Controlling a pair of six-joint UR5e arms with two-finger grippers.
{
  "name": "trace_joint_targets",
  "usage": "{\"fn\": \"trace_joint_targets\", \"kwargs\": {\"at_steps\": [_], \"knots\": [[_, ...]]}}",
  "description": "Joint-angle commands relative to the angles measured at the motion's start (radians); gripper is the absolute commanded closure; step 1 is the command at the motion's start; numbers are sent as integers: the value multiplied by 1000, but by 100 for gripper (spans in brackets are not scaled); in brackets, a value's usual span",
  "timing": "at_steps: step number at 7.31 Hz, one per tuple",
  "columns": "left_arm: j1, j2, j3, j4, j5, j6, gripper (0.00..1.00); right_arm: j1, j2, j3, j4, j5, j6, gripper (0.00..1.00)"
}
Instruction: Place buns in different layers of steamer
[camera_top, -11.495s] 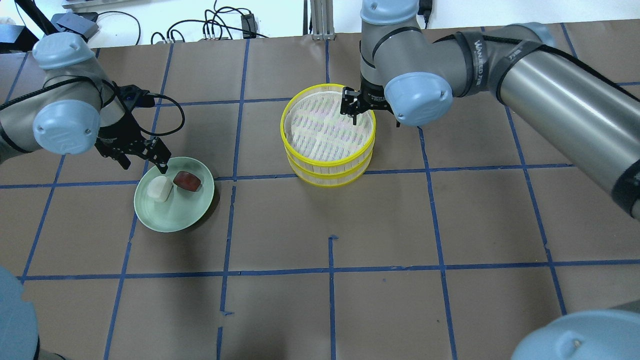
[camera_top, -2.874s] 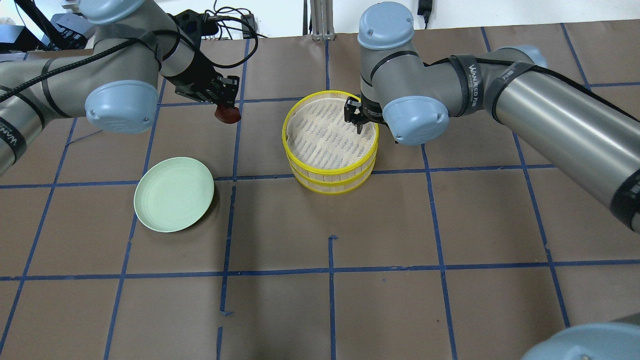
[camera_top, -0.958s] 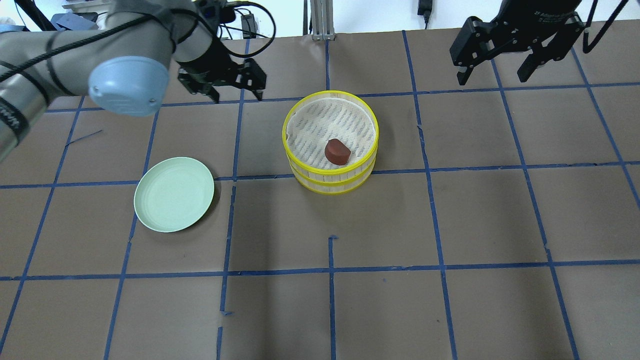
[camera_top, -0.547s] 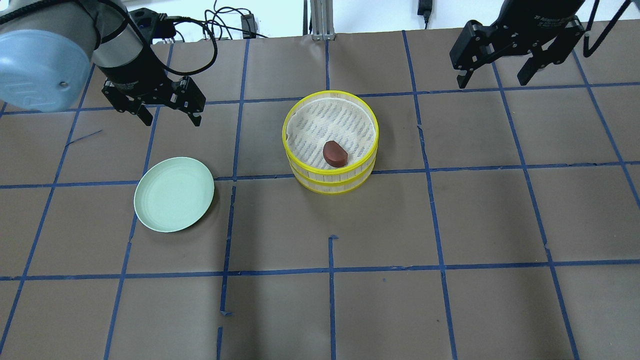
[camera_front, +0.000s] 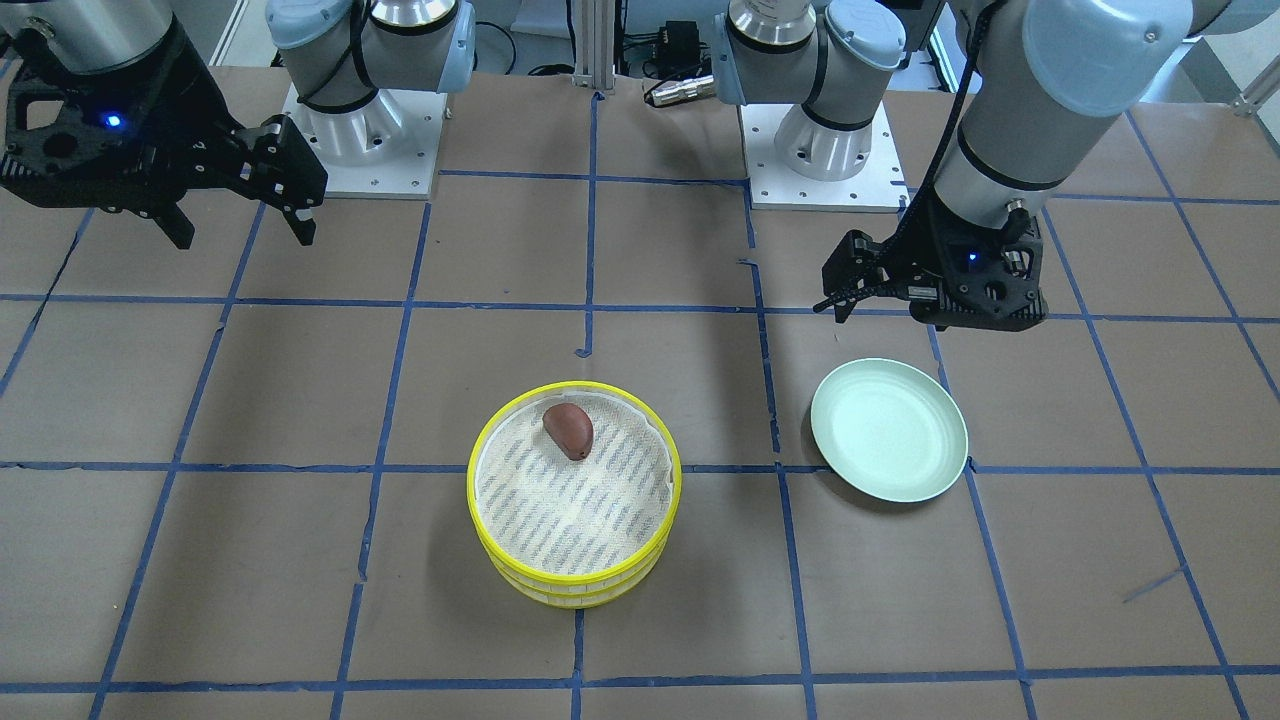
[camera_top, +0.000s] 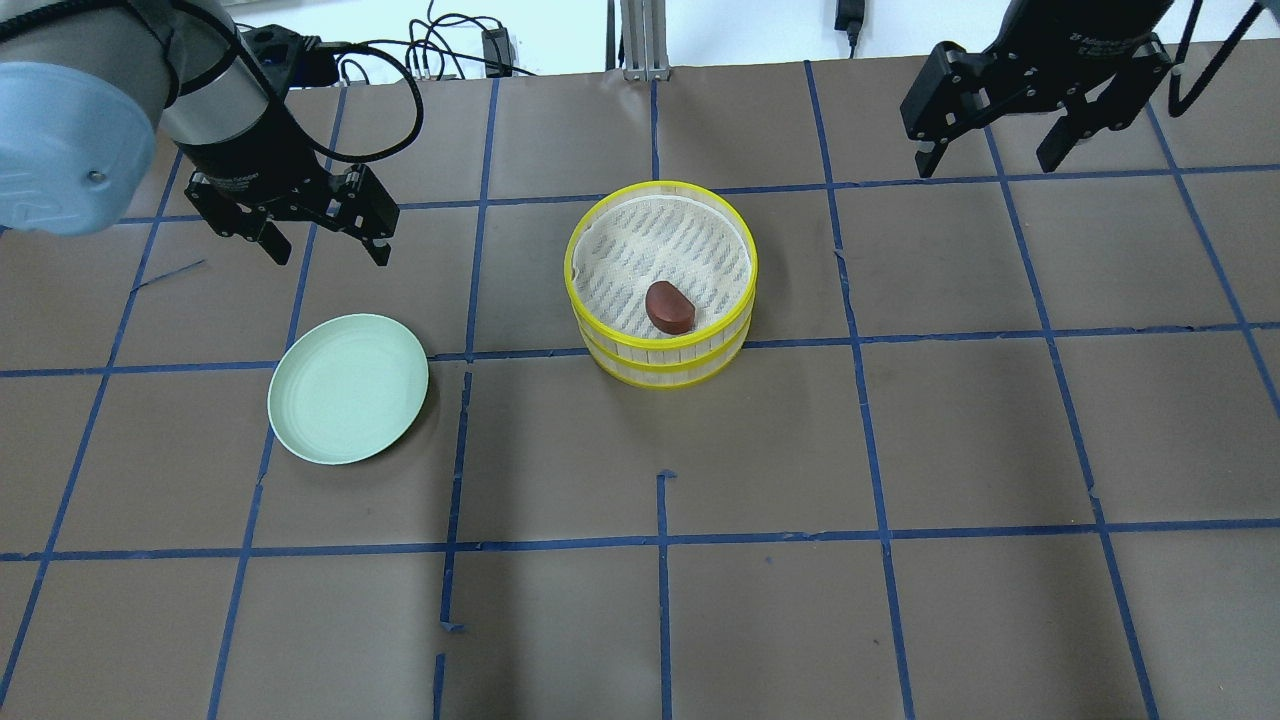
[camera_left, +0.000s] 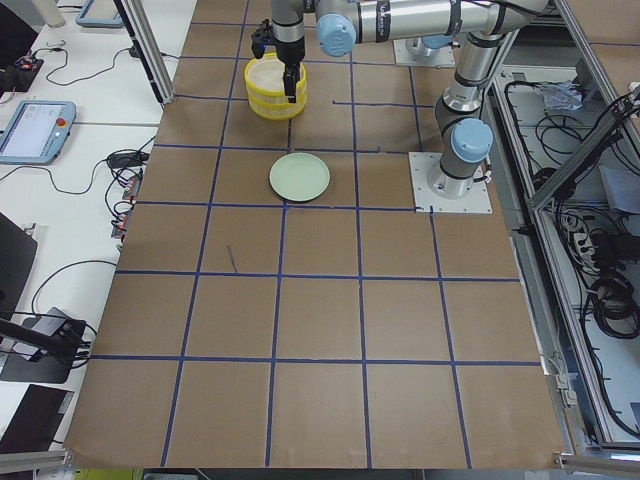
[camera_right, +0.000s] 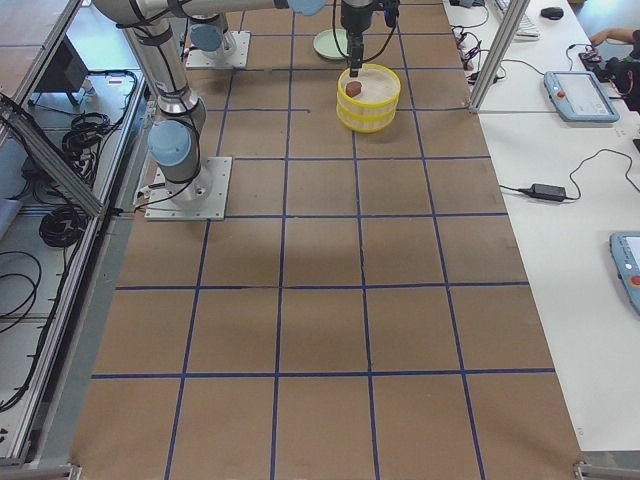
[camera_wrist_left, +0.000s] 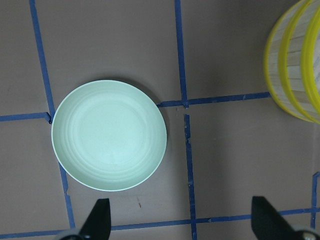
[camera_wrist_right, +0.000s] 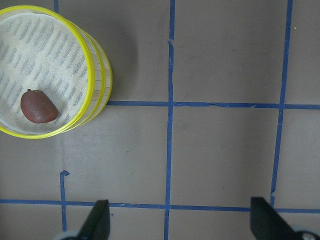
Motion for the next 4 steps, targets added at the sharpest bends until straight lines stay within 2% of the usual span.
{"fn": "trace_joint_targets", "kwargs": {"at_steps": [1, 4], "knots": [[-2, 1, -3, 1, -2, 2, 0, 0, -5, 2, -2, 0, 1, 0], [2, 1, -3, 8, 1, 6, 0, 0, -4, 2, -4, -1, 1, 0]]}}
